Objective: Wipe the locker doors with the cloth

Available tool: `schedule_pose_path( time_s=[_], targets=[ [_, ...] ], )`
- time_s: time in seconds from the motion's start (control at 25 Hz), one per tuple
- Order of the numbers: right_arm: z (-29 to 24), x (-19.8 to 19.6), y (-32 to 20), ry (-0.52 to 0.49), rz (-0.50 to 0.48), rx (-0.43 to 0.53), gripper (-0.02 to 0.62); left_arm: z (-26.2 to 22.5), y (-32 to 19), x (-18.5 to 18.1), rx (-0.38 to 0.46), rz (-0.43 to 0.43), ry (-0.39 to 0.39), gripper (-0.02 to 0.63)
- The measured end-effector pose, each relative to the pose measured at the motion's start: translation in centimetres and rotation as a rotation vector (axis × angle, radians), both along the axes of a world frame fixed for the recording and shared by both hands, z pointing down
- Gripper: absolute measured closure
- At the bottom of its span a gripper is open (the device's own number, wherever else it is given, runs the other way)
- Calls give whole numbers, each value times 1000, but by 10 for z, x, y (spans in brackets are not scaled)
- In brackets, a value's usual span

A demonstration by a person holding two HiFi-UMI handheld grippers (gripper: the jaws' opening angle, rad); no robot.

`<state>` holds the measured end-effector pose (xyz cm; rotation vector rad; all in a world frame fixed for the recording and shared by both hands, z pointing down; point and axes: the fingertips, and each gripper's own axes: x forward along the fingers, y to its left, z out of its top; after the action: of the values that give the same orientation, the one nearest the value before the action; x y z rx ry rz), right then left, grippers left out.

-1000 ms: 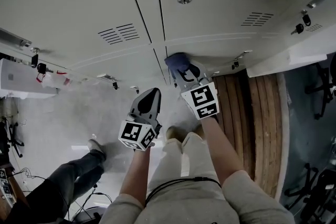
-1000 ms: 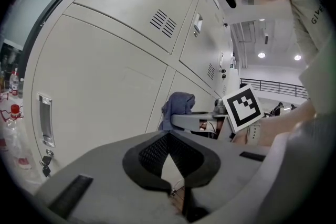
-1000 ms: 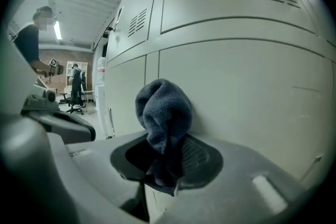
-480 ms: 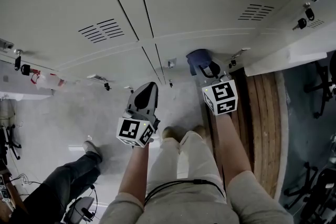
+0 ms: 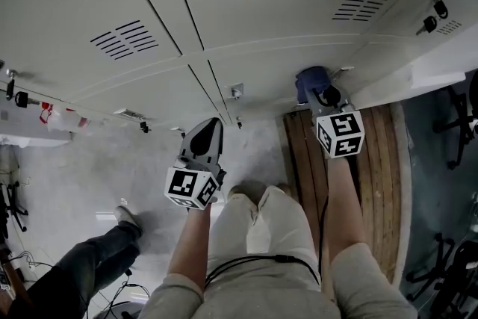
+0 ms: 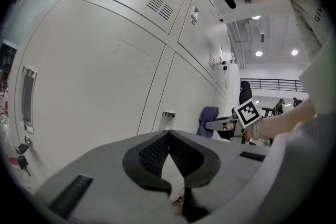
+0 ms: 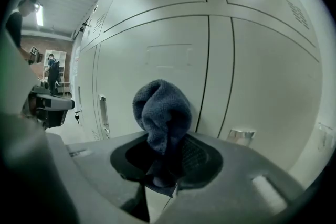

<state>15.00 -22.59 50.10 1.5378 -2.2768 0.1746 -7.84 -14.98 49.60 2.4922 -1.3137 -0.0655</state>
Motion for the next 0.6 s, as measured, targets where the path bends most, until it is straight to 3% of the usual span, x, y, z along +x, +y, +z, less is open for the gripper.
schedule_pose_path(
  time_s=[0.2, 0.4, 0.6],
  targets=[
    [5, 17, -1, -19, 69, 11, 489, 6, -1, 1, 3, -1, -4, 607],
    [1, 29, 6, -135, 192, 69, 486, 13, 2, -3, -9, -5, -2, 607],
    [-1, -43, 17, -179, 46, 73, 486, 20, 3, -13, -24, -20, -1, 607]
  ],
)
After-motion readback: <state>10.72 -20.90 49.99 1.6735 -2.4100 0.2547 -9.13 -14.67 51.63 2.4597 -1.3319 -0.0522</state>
